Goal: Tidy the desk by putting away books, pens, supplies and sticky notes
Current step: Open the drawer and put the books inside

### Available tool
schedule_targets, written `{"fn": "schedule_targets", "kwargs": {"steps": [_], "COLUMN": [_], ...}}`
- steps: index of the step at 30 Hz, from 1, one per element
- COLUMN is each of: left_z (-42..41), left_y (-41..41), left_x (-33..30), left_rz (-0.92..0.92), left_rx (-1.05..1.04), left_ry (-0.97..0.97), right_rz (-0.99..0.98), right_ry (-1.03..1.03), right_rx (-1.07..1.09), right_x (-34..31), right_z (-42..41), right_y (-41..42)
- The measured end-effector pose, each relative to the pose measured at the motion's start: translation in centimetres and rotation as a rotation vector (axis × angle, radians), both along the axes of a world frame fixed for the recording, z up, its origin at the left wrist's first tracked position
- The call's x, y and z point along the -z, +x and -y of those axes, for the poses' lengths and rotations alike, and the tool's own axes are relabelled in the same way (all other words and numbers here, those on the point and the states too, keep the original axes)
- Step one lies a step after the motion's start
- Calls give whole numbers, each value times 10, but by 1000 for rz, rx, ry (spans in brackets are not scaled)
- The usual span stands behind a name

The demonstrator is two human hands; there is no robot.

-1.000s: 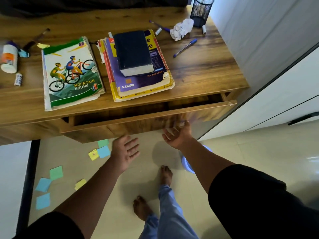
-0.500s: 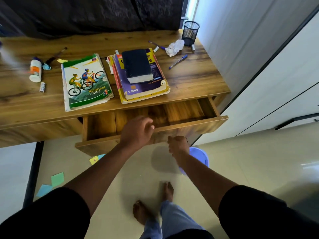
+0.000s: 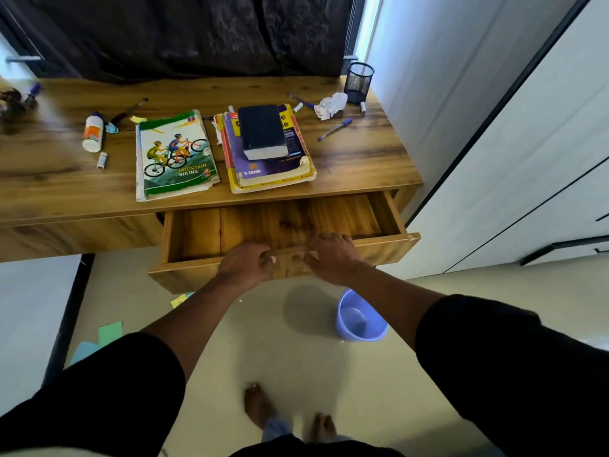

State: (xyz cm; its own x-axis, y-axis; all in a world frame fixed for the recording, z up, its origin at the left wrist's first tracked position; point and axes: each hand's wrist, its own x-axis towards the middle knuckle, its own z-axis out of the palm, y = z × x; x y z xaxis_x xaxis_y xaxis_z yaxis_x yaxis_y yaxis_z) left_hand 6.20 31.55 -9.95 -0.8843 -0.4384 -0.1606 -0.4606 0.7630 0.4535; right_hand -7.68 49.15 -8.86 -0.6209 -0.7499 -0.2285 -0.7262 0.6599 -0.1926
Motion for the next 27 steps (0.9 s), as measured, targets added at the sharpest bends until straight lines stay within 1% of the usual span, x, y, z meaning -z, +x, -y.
{"fn": "schedule_targets", "kwargs": {"steps": [2,6,13,18,22,27], "left_z": [-8,-29,-57,-75,-81,-86], "left_y": [8,28,57,73,80,81], "left_x": [0,-2,-9,-16,-15,-16], "left_rz": [23,53,101,159,226,312], "left_rx": [-6,-19,-44,-70,-84,-133], "left_ry": [8,-9,49,97,128,162], "right_rz": [23,39,159,238,324,336], "right_ry": [53,87,133,205,224,293], "right_rx": [-58,-142,-154,-175,-157,-186], "right_x": [0,-5,-11,-13,-7,-7], "right_z": [-12,-32,-52,-60,-67,-69], "right_y": [0,6,19,26,31,34]}}
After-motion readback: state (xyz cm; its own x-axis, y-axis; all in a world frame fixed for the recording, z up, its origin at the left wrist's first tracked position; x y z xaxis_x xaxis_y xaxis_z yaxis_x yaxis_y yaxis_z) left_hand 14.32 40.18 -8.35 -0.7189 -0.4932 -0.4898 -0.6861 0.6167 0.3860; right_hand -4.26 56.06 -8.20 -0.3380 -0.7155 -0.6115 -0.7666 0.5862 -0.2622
